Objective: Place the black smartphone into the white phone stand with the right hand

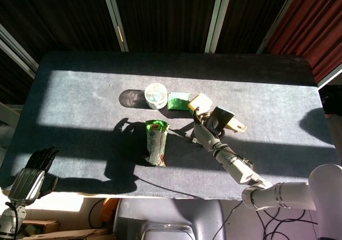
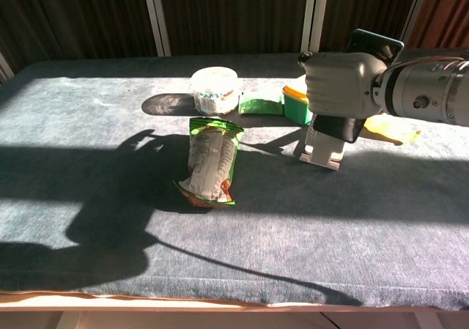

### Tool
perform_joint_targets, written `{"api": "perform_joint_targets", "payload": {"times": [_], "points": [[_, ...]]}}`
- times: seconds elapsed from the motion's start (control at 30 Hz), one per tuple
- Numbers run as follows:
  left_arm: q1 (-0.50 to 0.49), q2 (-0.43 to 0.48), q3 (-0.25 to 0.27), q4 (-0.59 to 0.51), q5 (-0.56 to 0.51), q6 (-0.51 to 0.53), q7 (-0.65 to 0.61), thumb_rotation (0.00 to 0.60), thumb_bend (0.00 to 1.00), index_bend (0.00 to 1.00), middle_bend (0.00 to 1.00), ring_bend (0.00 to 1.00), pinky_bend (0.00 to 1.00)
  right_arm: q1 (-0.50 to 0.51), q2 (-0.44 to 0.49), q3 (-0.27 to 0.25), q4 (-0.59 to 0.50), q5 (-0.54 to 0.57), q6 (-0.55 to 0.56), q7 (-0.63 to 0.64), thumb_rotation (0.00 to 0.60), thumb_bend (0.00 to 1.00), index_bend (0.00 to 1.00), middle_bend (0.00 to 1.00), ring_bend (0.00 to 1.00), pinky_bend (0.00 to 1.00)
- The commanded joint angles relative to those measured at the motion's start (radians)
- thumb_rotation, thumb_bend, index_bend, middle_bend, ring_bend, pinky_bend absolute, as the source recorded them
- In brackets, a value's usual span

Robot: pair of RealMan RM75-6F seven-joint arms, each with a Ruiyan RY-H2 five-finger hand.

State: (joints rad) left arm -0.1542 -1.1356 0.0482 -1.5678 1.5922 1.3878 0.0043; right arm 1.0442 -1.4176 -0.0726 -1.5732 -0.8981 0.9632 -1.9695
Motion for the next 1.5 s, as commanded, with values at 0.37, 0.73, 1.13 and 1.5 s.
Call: {"api": "perform_joint_targets", "payload": {"times": [0.37,0.73,1.13,1.5], "points": [[-0.002,0.0,0.005,0.0,0.007,-0.004,-0.001,0.6,0.43,0.0,0.0,0.0,0.07,0.036,-0.041,-0.066,0.038,0.038,0.008,0.021,0.6,0.3,0.91,0.64,0.45,0.31],[-0.004,0.001,0.007,0.001,0.009,-0.007,-0.003,0.6,0.43,0.0,0.0,0.0,0.07,0.066,-0.081,-0.092,0.08,0.047,0.014,0.056,0.6,0.3,0.91,0.64,0.45,0.31],[-0.004,0.005,0.013,0.003,0.019,-0.004,-0.014,0.6,0.43,0.0,0.0,0.0,0.07,0.096,-0.119,-0.119,0.1,0.081,0.025,0.05,0.6,0.3,0.91,0.64,0.45,0.31],[-0.007,0.006,0.015,0.003,0.02,-0.011,-0.016,0.6,0.43,0.0,0.0,0.0,0.07,0.11,-0.142,-0.141,0.119,0.105,0.043,0.053,0.6,0.3,0.91,0.64,0.45,0.31]]}}
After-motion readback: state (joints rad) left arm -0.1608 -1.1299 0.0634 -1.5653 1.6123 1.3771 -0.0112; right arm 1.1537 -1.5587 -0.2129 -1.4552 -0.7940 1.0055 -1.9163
